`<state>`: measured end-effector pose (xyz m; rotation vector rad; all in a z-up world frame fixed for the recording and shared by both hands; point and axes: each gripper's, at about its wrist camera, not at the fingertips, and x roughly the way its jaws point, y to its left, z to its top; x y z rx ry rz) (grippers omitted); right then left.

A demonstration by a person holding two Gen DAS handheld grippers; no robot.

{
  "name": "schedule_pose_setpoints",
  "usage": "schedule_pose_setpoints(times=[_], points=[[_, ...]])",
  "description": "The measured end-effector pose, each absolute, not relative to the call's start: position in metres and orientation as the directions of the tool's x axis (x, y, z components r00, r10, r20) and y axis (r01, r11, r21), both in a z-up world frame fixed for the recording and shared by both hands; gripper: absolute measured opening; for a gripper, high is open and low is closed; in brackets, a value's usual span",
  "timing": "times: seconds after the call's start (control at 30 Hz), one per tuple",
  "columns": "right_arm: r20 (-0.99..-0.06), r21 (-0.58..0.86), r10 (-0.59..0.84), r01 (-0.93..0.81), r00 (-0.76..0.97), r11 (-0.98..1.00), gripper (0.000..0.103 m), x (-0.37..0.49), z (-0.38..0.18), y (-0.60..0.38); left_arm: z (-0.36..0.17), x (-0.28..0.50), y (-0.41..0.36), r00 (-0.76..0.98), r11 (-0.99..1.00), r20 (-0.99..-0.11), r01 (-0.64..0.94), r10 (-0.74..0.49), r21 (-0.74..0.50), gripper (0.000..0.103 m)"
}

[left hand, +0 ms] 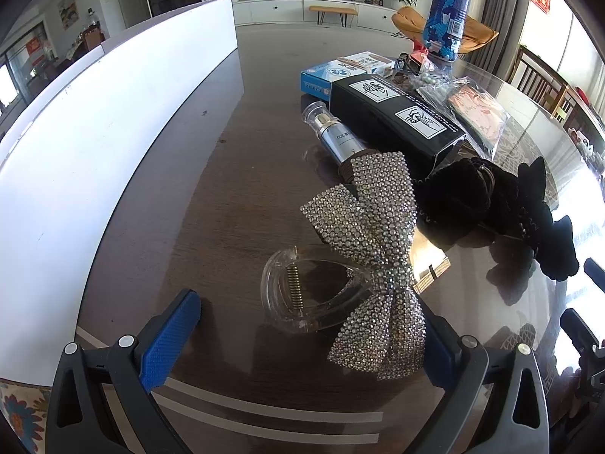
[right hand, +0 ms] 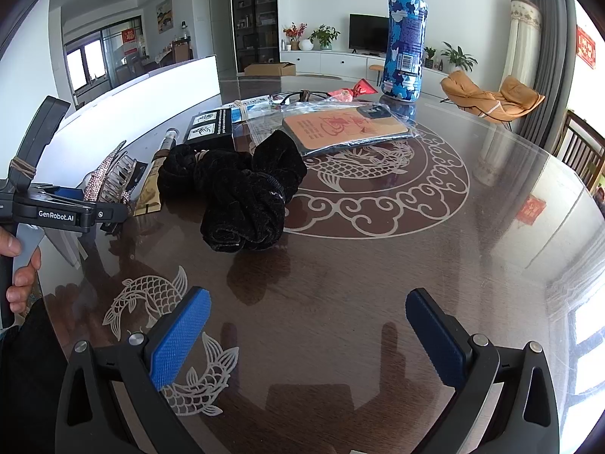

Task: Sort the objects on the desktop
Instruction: 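Close the left tool on the rhinestone bow clip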

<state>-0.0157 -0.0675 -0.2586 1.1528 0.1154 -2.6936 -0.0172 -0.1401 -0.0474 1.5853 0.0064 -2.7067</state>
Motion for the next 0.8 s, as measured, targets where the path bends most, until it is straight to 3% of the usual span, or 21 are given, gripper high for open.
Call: schedule_pose_setpoints(times=[0.8], points=[[-0.718, 0.008, -0.169, 0.236, -0.675, -0.972, 0.103, -0.012, -0.258, -0.072, -0.046, -0.004, -0.163, -0.497, -0.999, -0.868, 0.039, -0.019, -0.001, 0.103]])
